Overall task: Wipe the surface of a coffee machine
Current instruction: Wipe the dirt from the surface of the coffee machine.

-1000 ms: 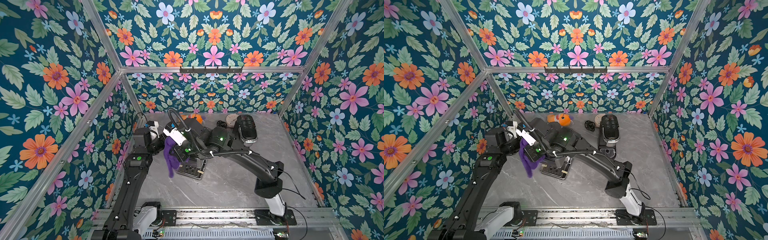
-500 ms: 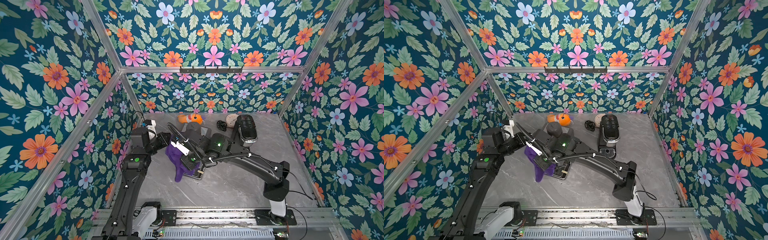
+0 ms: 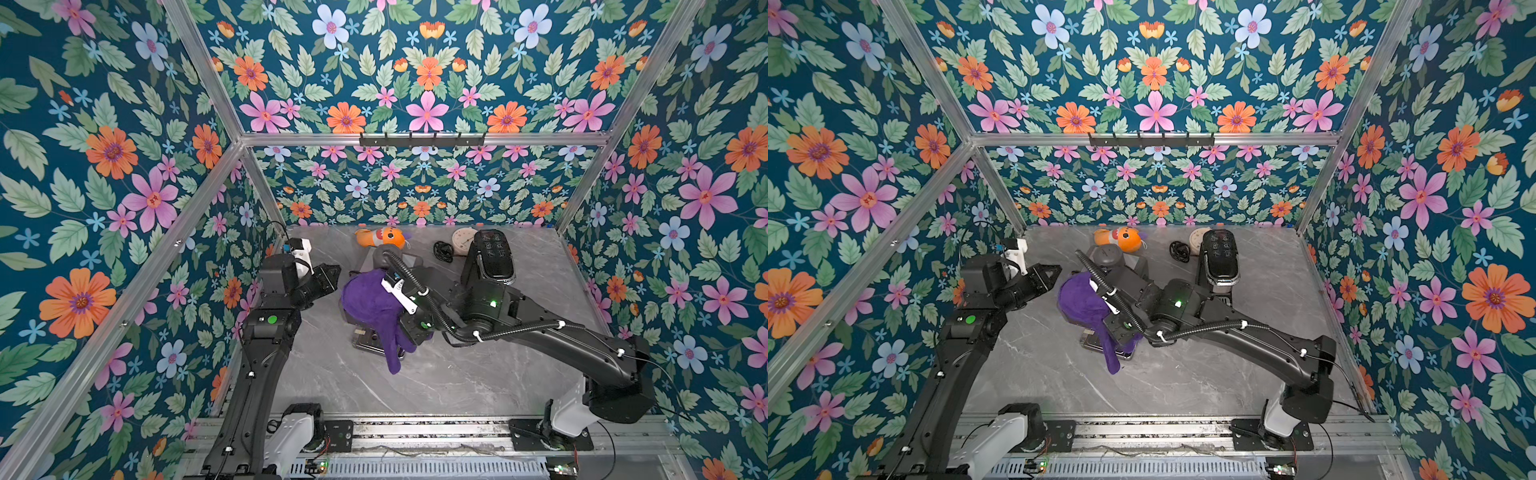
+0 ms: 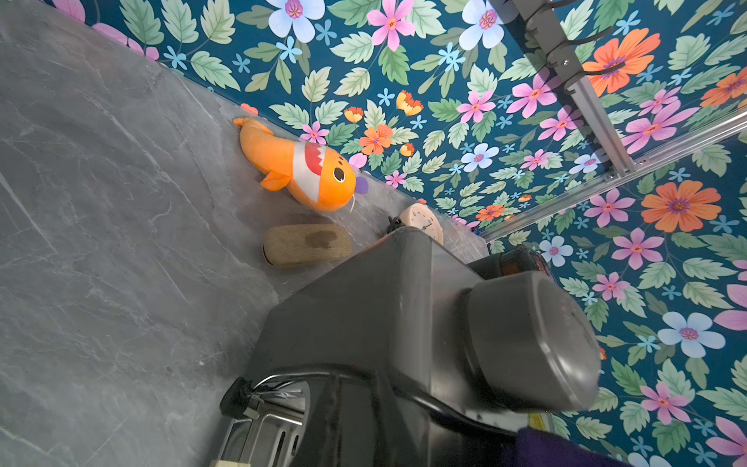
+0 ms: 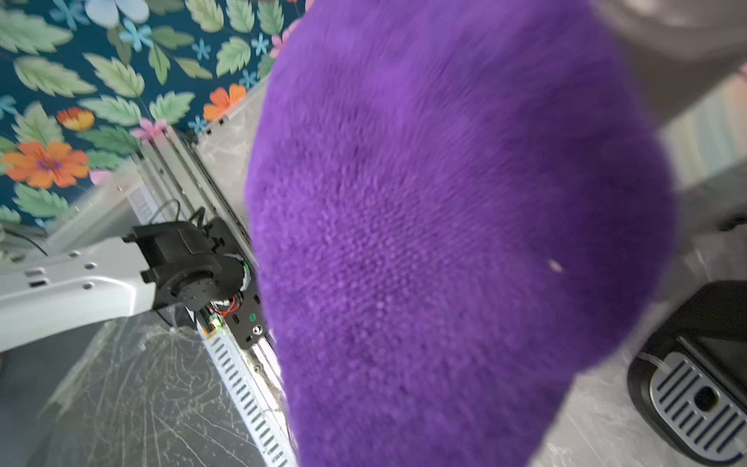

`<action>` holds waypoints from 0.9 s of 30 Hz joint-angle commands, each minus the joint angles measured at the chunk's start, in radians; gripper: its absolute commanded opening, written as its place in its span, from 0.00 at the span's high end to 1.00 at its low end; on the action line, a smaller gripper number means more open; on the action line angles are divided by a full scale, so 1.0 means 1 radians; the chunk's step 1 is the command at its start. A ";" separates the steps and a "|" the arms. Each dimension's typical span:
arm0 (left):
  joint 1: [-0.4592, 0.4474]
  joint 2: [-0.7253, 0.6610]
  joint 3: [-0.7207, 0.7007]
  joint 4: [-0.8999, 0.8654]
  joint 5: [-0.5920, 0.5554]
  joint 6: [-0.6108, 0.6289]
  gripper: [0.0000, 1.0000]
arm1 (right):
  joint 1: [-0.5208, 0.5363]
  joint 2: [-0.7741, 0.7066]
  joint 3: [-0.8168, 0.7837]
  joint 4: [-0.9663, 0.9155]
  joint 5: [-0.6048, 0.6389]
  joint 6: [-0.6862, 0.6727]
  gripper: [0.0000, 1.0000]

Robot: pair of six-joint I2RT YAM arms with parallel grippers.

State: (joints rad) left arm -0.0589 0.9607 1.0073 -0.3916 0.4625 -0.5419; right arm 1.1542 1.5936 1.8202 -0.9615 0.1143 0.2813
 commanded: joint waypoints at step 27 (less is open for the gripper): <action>0.001 0.062 0.048 0.023 0.050 0.004 0.82 | -0.350 -0.063 -0.091 0.207 -0.300 0.098 1.00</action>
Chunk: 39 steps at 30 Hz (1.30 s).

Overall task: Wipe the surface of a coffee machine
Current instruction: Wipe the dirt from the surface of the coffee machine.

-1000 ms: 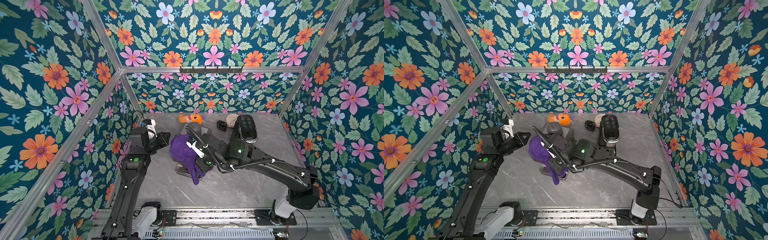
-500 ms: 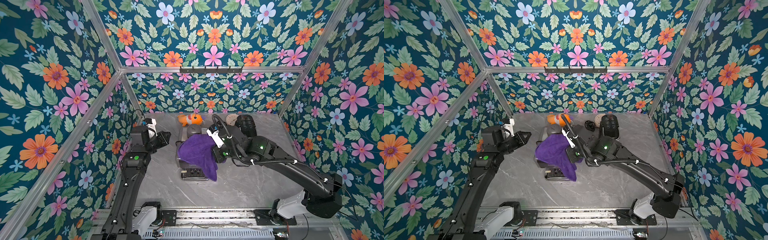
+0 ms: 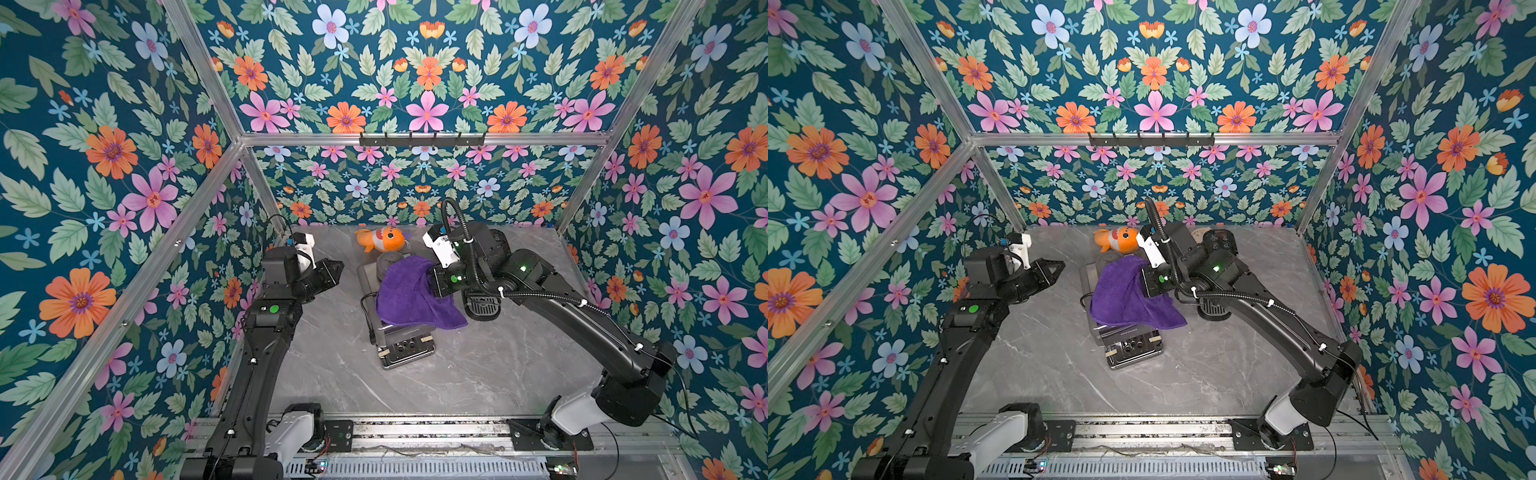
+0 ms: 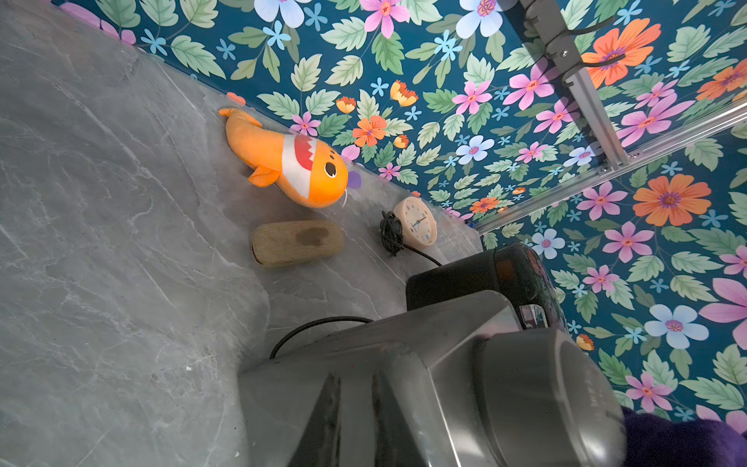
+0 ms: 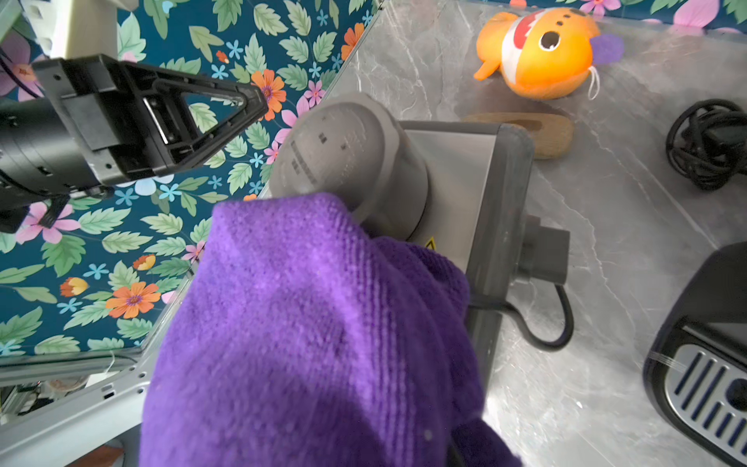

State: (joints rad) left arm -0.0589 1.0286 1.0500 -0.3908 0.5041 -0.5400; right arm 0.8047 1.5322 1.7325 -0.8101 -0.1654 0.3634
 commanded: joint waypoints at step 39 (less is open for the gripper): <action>-0.001 -0.034 -0.056 0.020 0.114 -0.020 0.82 | -0.224 0.095 0.207 0.064 -0.119 0.055 1.00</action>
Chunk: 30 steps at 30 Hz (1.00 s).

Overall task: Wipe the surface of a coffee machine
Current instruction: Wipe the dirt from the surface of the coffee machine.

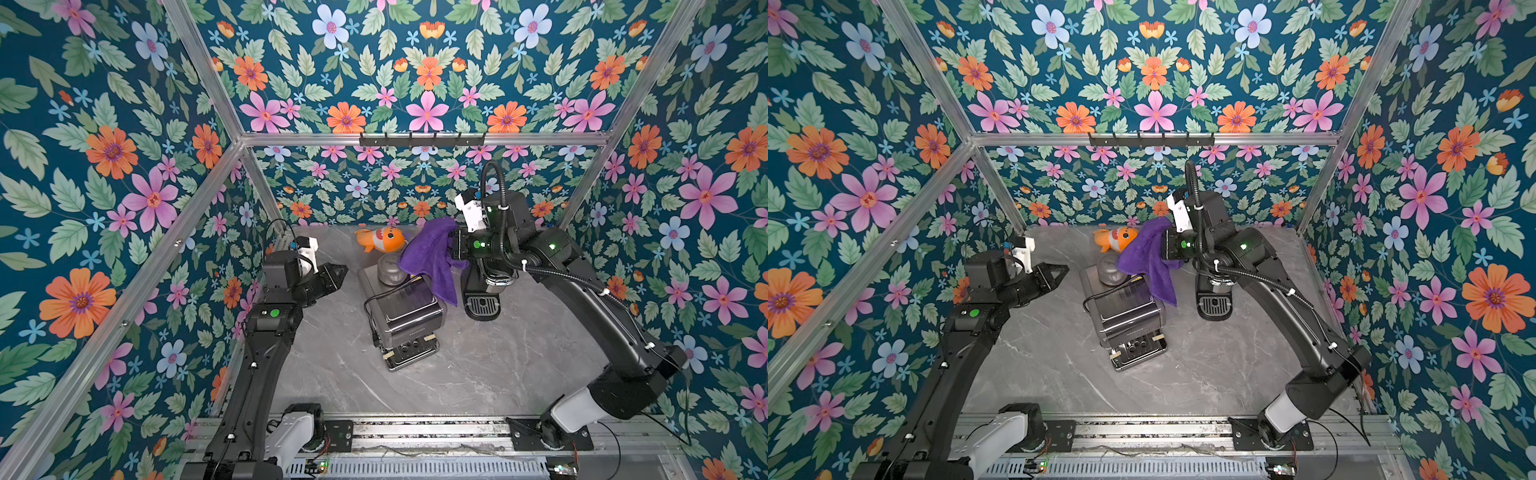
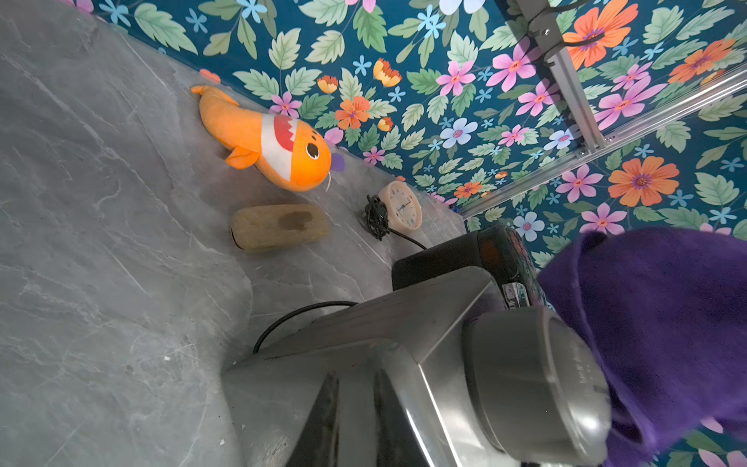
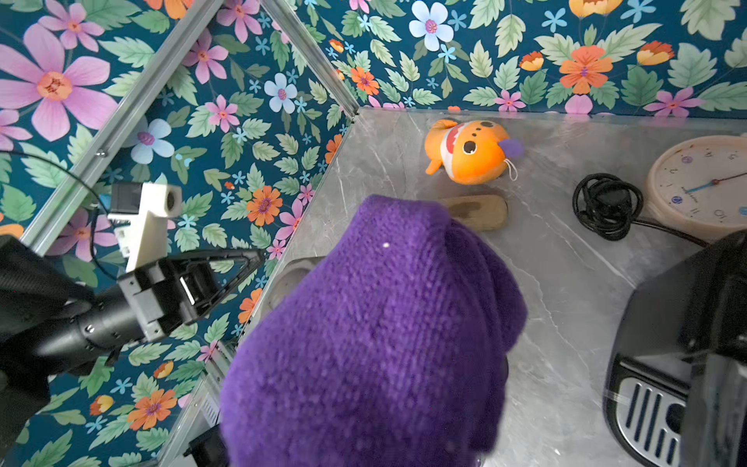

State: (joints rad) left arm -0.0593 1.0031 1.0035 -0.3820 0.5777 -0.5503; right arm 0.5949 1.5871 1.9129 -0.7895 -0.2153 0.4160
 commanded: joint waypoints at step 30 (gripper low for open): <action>-0.011 -0.014 -0.104 0.115 0.148 -0.069 0.83 | -0.015 -0.187 -0.424 0.058 -0.161 0.125 1.00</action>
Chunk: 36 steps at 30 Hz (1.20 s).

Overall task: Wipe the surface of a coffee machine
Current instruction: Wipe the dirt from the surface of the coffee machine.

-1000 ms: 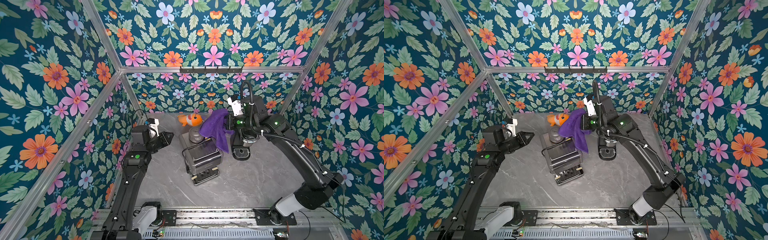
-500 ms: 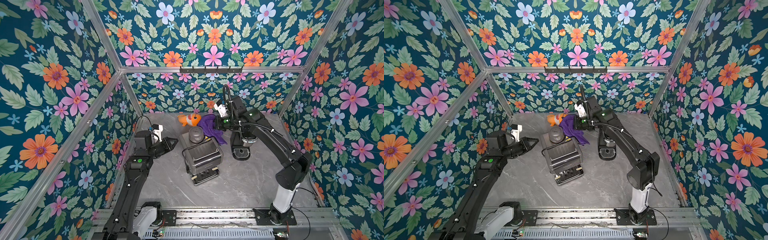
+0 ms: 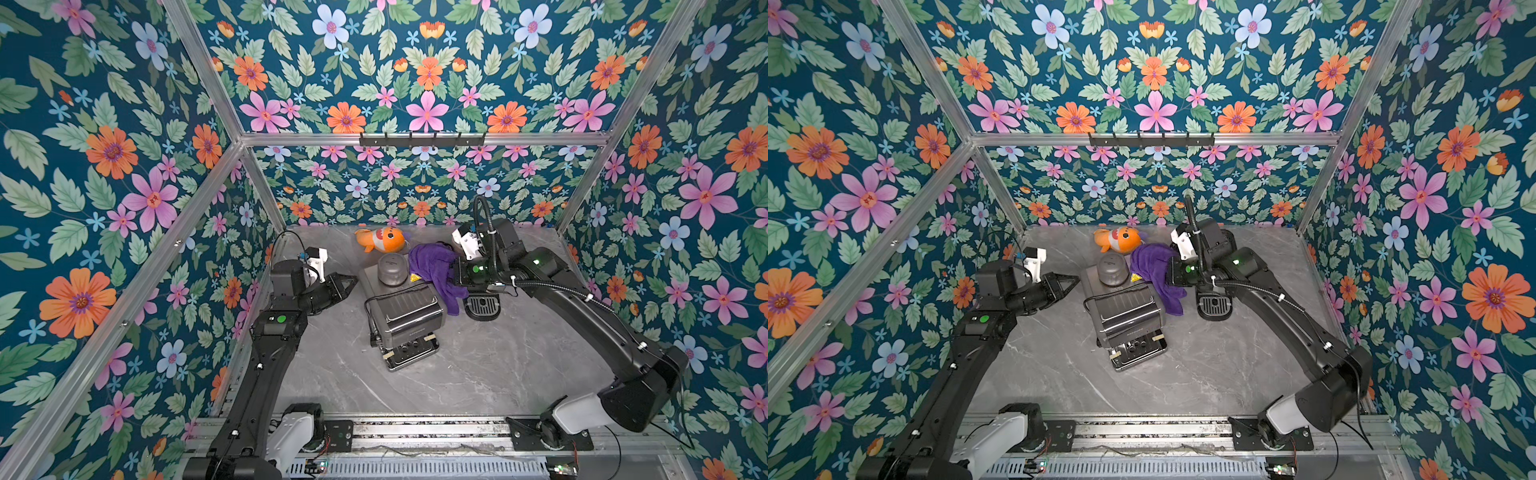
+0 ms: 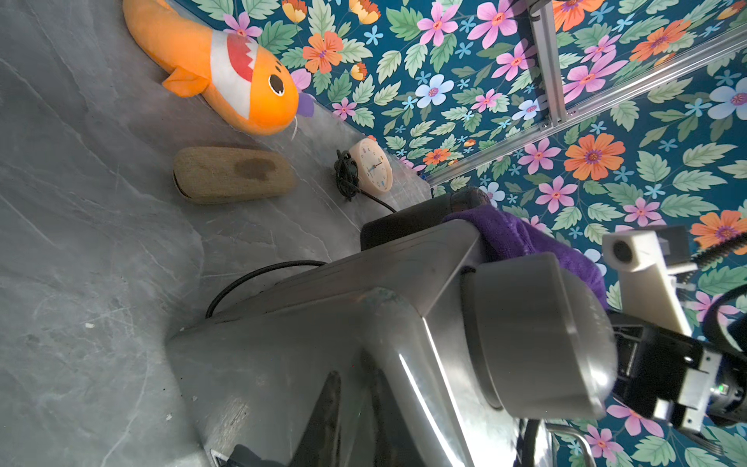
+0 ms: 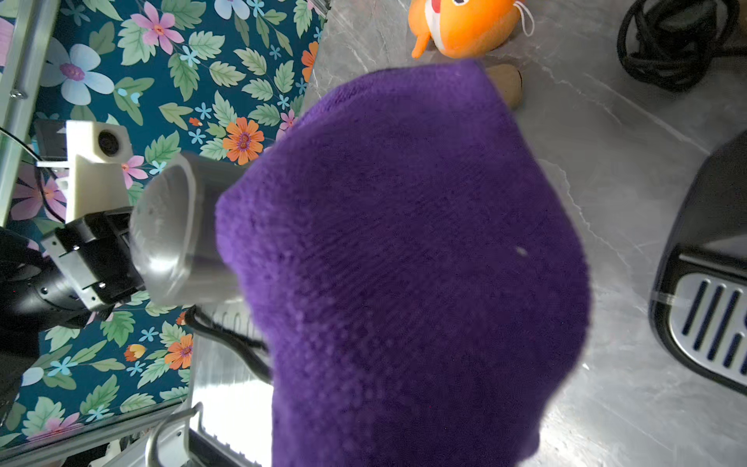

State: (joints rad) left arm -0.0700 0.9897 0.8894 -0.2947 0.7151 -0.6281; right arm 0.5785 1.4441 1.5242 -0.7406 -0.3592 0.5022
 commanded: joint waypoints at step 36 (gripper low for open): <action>0.001 -0.086 0.075 -0.123 -0.160 0.087 0.84 | 0.382 0.723 1.181 -0.311 0.349 -0.225 1.00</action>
State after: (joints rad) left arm -0.0700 0.9077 0.9615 -0.4095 0.5690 -0.5503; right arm 0.9600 2.1853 2.7514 -1.0954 -0.0620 0.2932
